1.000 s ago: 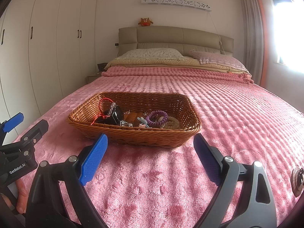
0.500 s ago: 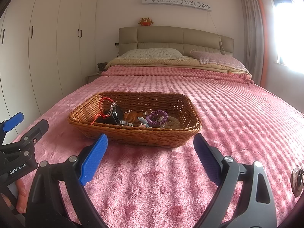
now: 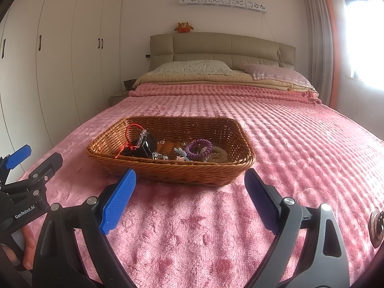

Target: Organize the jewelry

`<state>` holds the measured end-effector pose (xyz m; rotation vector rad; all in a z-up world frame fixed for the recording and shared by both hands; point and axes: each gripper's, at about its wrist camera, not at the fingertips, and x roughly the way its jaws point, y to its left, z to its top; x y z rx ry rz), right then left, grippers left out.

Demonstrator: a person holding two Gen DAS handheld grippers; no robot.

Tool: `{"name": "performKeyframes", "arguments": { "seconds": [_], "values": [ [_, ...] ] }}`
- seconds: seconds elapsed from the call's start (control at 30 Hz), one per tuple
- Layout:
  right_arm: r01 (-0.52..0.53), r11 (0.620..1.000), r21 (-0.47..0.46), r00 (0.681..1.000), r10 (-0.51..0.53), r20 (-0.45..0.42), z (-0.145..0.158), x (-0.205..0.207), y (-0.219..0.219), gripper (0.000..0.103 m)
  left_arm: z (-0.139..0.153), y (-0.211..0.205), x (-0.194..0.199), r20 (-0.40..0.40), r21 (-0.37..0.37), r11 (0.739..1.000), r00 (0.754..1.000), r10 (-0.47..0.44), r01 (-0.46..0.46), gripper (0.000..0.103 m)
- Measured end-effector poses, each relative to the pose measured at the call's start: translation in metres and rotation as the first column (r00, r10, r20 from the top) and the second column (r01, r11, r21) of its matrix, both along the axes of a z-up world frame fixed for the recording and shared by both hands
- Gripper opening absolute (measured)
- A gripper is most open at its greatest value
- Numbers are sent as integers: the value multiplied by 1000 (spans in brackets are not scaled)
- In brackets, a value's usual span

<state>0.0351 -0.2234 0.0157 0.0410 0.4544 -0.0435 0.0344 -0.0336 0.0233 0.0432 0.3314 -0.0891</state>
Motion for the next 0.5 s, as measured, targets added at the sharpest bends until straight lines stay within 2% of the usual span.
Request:
{"name": "performKeyframes", "arguments": {
  "seconds": [0.23, 0.5],
  "values": [
    [-1, 1000, -6, 1000, 1, 2, 0, 0, -1, 88, 1, -2, -2, 19, 22, 1000, 1000, 7, -7, 96],
    [-3, 1000, 4, 1000, 3, -2, 0, -1, -4, 88, 1, 3, 3, -8, 4, 1000, 1000, 23, -23, 96]
  ]
}}
